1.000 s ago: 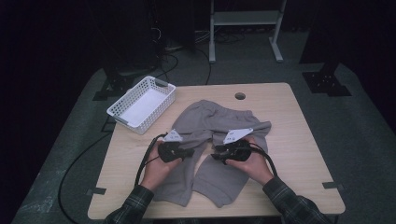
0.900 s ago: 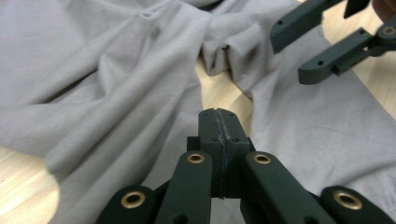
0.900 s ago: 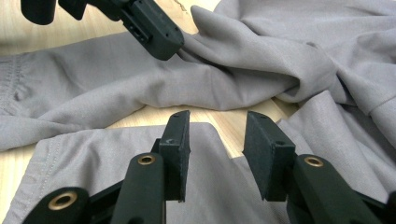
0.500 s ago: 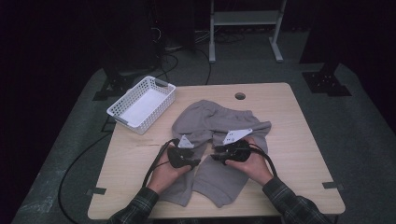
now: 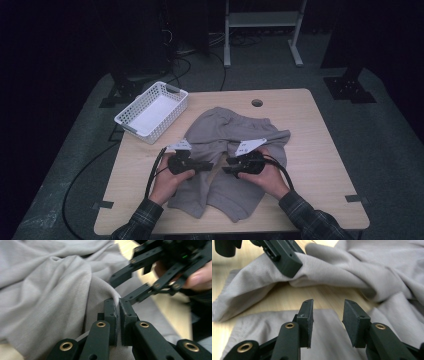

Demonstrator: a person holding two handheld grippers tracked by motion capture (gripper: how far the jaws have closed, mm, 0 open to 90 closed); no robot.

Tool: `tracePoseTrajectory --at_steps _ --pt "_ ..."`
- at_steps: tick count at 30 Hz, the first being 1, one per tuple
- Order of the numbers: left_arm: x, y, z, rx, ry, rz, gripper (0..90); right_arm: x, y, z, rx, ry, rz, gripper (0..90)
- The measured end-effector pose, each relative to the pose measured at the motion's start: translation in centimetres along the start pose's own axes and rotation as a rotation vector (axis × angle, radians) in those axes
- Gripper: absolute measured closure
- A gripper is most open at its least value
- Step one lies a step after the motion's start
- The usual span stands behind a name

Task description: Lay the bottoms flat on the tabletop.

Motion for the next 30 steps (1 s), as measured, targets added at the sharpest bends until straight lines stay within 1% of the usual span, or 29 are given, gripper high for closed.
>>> tracePoseTrajectory --at_steps 1,3,6,8,10,12,14,16,18,19,20,22,24,25,26,27,28,29,30 --pt "0.0 0.0 0.0 0.001 0.011 0.012 85.7 -0.1 -0.1 -0.2 0.001 0.004 -0.002 58.6" --pt "0.0 0.0 -0.1 0.006 0.028 0.058 85.7 -0.4 -0.5 -0.5 0.004 0.012 -0.004 57.5" --pt "0.5 0.0 -0.2 0.009 0.040 0.109 85.8 -0.6 -1.1 -0.8 -0.004 0.018 0.006 56.1" --pt "0.6 0.0 -0.1 0.003 0.034 0.112 85.3 -0.5 -1.3 -1.0 0.013 0.017 0.008 57.3" --pt "0.5 0.0 -0.1 0.004 0.030 0.094 83.9 -0.5 -1.1 -1.3 0.040 0.016 0.016 73.4" --pt "0.2 0.0 -0.1 0.012 0.031 0.077 78.2 -0.4 -0.5 -1.6 0.070 0.012 0.020 87.1" --pt "-0.1 0.1 -0.2 0.019 0.029 0.044 70.0 -0.1 0.2 -1.7 0.087 0.007 0.045 89.2" --pt "-0.6 0.1 -0.1 0.022 0.018 -0.006 63.5 0.3 0.9 -1.7 0.103 -0.013 0.049 89.4" --pt "-1.1 0.0 0.0 0.011 -0.009 -0.071 60.4 0.6 1.4 -1.7 0.109 -0.019 0.059 89.4" --pt "-1.3 -0.1 0.1 0.002 -0.020 -0.106 59.1 0.8 1.6 -1.6 0.109 -0.021 0.055 89.4" --pt "-1.6 -0.2 0.2 -0.009 -0.039 -0.149 57.8 0.9 1.8 -1.6 0.104 -0.019 0.058 89.4" --pt "-2.1 -0.4 0.6 -0.046 -0.069 -0.225 56.6 1.2 2.1 -1.3 0.079 -0.006 0.072 89.4" --pt "-2.6 -0.5 0.9 -0.077 -0.084 -0.279 55.3 1.4 2.3 -0.9 0.048 0.004 0.077 89.3" --pt "-2.8 -0.5 1.1 -0.092 -0.091 -0.296 54.3 1.6 2.4 -0.6 0.029 0.013 0.091 88.8" --pt "-2.9 -0.5 1.2 -0.097 -0.088 -0.303 54.2 1.8 2.3 -0.2 0.010 0.004 0.093 86.8" --pt "-3.0 -0.4 1.3 -0.113 -0.095 -0.319 54.0 2.0 2.3 0.1 -0.003 -0.002 0.101 83.2" --pt "-3.2 -0.4 1.5 -0.129 -0.107 -0.355 54.0 2.1 2.3 0.5 -0.007 -0.005 0.111 81.2" --pt "-3.4 -0.3 1.7 -0.142 -0.119 -0.382 54.0 2.1 2.4 0.9 -0.020 -0.014 0.109 78.6" --pt "-3.5 -0.2 2.0 -0.154 -0.137 -0.404 54.0 2.1 2.4 1.2 -0.024 -0.013 0.112 76.6"
Point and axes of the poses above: each handheld gripper's, and its own axes: y roughly backward along the jaws, z roughly out of its underside, x roughly to its right, the point moved 3 cm from there along -y, roughly forward along the jaws, and after that the axes turned 15 degrees about y, right-handed, at the moved point
